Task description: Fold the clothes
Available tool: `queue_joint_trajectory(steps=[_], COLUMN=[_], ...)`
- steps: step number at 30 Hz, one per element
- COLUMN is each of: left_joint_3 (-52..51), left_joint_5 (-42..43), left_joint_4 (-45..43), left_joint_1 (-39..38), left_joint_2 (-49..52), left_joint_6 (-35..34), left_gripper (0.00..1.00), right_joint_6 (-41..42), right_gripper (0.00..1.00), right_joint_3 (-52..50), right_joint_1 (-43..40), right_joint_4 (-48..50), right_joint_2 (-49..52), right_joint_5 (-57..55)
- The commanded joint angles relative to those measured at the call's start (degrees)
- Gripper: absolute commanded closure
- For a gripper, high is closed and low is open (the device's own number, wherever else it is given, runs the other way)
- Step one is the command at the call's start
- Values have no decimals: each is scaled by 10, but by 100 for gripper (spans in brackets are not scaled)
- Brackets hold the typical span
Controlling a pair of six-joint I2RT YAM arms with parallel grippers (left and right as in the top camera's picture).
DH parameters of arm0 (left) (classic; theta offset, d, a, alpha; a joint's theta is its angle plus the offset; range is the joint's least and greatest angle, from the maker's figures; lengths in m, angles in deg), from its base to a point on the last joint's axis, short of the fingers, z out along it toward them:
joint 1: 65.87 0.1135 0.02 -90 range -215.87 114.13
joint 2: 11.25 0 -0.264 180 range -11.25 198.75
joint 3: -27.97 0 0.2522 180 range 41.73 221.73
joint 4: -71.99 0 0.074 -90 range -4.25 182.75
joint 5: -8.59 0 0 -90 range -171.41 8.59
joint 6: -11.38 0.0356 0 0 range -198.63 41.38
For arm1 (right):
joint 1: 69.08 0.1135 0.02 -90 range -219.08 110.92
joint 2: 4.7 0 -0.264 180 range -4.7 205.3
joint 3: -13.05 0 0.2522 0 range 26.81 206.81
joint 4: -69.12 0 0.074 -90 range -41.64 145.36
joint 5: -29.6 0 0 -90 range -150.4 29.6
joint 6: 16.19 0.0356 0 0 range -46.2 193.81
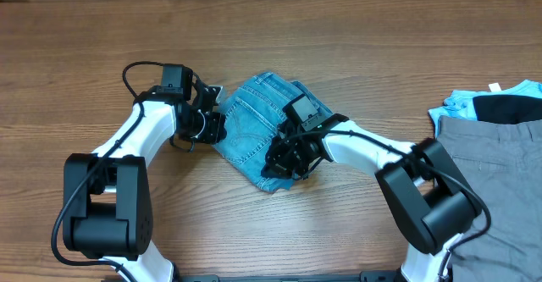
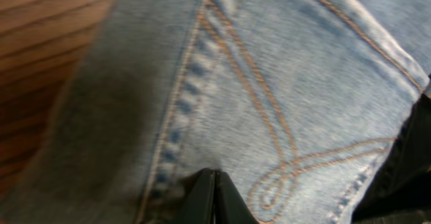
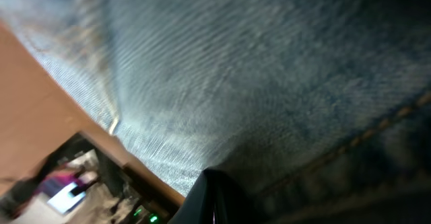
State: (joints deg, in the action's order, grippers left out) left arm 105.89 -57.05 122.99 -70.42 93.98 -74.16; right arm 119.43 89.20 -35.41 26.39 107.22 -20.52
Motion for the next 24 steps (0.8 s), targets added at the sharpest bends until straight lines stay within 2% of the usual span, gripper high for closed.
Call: queue_joint_trajectory(steps=[1,8,16,23,24], left_joint_3=[-6,-6,-2,100,124], left_joint_5=[-58,-57,-47,5,22], left_joint_4=[-2,1,3,98,116], left_joint_1=[14,30,31,47,50], left_joint_2=[-3,-3,-3,-3,-3], left_joint_6=[-17,-19,-19,-16,-14], left_gripper=[96,96,95,78,62], right_joint_6=[31,-8,-87,-137,-151], right_gripper=[96,96,96,96,96], right_joint_3=[-24,-24,-18,30,41], right_joint_1=[-11,-51,-61,-61,-61], right_joint_4=[-21,-121,-139,-143,-139], right_joint_2=[30,29,2,-83,-101], right_joint_5=[23,29,48,-15,-28])
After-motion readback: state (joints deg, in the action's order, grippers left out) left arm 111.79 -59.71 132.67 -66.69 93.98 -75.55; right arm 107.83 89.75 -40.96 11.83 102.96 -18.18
